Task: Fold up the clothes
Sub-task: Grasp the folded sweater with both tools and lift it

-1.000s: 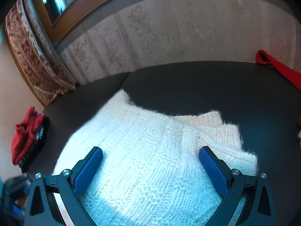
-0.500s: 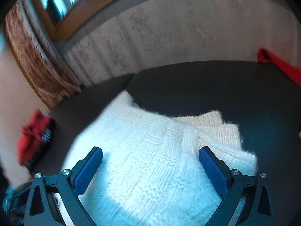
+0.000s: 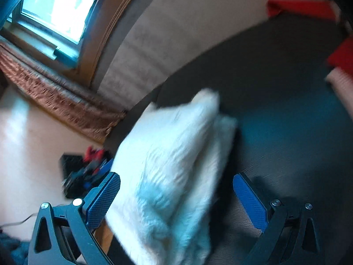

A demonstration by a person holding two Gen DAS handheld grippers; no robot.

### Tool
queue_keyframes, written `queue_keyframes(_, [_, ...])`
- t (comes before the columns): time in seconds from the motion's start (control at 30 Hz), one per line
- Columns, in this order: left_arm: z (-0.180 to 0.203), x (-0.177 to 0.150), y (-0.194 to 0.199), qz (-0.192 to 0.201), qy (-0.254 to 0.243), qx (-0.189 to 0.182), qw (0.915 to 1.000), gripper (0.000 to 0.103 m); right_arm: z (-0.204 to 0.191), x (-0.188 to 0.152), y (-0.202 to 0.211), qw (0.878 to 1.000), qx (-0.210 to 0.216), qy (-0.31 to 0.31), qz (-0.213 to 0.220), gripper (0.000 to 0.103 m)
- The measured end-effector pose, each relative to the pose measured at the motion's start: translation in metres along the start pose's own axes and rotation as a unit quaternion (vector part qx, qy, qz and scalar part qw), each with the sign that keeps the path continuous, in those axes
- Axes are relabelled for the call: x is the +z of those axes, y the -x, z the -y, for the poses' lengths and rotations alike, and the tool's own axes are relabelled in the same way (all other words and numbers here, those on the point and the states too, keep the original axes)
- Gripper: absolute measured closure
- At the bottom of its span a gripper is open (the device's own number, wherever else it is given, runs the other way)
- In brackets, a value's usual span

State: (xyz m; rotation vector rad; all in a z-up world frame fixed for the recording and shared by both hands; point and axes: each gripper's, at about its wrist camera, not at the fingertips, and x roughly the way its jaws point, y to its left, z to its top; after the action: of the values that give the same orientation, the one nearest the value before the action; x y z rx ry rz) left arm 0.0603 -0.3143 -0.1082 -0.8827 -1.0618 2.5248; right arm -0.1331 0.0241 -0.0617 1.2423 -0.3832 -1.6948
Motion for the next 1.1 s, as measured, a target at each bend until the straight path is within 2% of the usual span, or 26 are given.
queue_keyframes(0.07, [-0.003,0.002,-0.013,-0.017,-0.004,0.0,0.9998,0.043,-0.003,-0.001,-0.02,1.0,-0.003,0.016,-0.024,0.0])
queue_keyframes(0.2, [-0.005,0.003,-0.038,-0.048,-0.027,0.001,0.9985,0.038,-0.009,0.003,-0.042,0.998,0.001,0.042,-0.041,0.0])
queue_keyframes(0.3, [-0.018,0.003,-0.054,-0.067,0.018,-0.028,0.9972,0.028,-0.004,0.004,-0.041,0.999,0.013,0.029,-0.041,0.0])
queue_keyframes(0.37, [-0.021,0.0,-0.06,-0.075,0.038,-0.043,0.9956,0.026,-0.008,-0.003,-0.038,0.998,0.008,0.056,-0.036,0.0])
queue_keyframes(0.43, [-0.017,-0.002,-0.062,-0.073,0.03,-0.038,0.9962,0.026,-0.016,-0.01,-0.038,0.995,-0.011,0.098,-0.034,0.0])
queue_keyframes(0.5, [-0.012,-0.006,-0.061,-0.07,0.026,-0.029,0.9968,0.036,-0.019,-0.012,-0.037,0.994,-0.025,0.105,-0.034,0.0])
queue_keyframes(0.57, [-0.006,-0.009,-0.056,-0.06,0.025,-0.019,0.9977,0.05,-0.021,-0.01,-0.038,0.994,-0.04,0.091,-0.038,0.001])
queue_keyframes(0.6, [-0.003,-0.011,-0.054,-0.055,0.024,-0.014,0.9981,0.052,-0.025,-0.009,-0.04,0.994,-0.051,0.091,-0.042,0.005])
queue_keyframes(0.63, [0.001,-0.013,-0.05,-0.048,0.022,-0.009,0.9986,0.054,-0.03,-0.009,-0.041,0.994,-0.051,0.089,-0.046,0.02])
queue_keyframes(0.77, [0.013,-0.025,-0.008,-0.013,0.008,0.01,0.9998,0.058,-0.048,-0.02,-0.044,0.995,-0.028,0.081,-0.054,0.035])
queue_keyframes(0.93, [0.031,-0.038,0.07,0.046,-0.016,0.058,0.9971,0.058,-0.087,-0.031,-0.074,0.992,0.055,0.086,-0.068,0.039])
queue_keyframes(1.0, [0.035,-0.041,0.111,0.087,-0.018,0.085,0.9924,0.058,-0.112,-0.033,-0.096,0.987,0.096,0.099,-0.078,0.039])
queue_keyframes(1.1, [0.04,-0.045,0.174,0.152,-0.017,0.126,0.9802,0.058,-0.167,-0.03,-0.137,0.973,0.158,0.134,-0.098,0.039])
